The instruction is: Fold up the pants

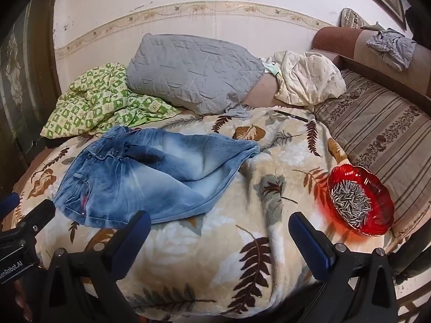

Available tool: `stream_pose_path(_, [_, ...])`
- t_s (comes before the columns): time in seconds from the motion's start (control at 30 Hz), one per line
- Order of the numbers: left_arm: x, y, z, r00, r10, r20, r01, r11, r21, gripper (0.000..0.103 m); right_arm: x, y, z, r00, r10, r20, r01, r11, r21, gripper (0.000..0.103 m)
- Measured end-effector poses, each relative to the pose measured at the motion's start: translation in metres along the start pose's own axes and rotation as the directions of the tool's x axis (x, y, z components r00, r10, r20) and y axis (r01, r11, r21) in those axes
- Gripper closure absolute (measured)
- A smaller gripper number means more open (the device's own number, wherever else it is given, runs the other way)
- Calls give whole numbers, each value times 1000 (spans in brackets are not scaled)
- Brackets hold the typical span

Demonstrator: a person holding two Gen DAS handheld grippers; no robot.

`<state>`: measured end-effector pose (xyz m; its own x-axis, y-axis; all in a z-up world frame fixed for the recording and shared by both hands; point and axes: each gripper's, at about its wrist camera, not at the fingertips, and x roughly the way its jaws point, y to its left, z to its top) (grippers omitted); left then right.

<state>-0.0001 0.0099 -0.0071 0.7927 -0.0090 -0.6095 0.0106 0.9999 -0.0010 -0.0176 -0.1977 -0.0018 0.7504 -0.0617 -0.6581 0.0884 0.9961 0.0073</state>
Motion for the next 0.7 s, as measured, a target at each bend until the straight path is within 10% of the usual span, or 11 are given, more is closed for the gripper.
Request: stream_pose_path(0.7, [1, -4, 1, 1000, 12, -6, -12, 1000, 11, 0, -4, 3, 0, 1000, 6, -3, -6, 1000, -5, 0])
